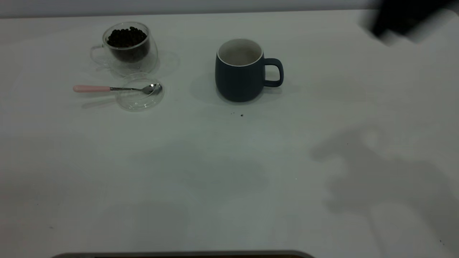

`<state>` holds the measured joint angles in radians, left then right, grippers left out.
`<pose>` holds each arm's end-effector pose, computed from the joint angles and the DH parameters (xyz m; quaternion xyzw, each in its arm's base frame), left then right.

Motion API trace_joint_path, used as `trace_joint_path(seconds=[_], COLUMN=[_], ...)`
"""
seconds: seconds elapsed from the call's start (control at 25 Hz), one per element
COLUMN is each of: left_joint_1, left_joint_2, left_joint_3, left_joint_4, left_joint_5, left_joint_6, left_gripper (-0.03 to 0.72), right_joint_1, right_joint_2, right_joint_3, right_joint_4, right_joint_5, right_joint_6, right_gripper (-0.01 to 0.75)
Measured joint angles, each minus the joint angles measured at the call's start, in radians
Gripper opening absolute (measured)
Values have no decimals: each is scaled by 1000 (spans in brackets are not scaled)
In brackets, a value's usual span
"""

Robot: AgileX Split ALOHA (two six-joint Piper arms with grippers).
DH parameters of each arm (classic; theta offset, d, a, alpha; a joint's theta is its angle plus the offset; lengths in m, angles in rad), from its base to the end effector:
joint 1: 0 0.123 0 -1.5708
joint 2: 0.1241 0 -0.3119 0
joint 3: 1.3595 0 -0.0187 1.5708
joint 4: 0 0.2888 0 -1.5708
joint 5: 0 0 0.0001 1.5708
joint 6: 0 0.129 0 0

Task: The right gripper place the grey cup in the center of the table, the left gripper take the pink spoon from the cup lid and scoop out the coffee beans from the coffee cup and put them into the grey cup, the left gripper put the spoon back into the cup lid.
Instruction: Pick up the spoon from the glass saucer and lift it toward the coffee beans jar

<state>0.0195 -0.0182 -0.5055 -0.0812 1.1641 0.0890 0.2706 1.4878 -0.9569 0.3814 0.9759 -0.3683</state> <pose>0.0254 -0.0091 0.2694 0.0345 0.8719 -0.0139 0.4882 0.2826 0.1197 0.2069 -0.2182 0.9591 0.1607 0.0821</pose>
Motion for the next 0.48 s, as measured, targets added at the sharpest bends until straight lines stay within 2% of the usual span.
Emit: trace_joint_path(seconds=[0.08,0.2,0.48], left_joint_1=[0,0,0], left_joint_2=[0,0,0], left_joint_3=[0,0,0], left_joint_4=[0,0,0], left_joint_5=[0,0,0], left_joint_6=[0,0,1], left_gripper=[507,507,507], right_joint_1=[0,0,-15], right_joint_2=[-88,-243,-636], right_joint_3=[69,204,468], right_joint_4=[-173,-322,-342], right_joint_5=[87,139,120], right_joint_6=[171,315,350], right_gripper=[507,507,507])
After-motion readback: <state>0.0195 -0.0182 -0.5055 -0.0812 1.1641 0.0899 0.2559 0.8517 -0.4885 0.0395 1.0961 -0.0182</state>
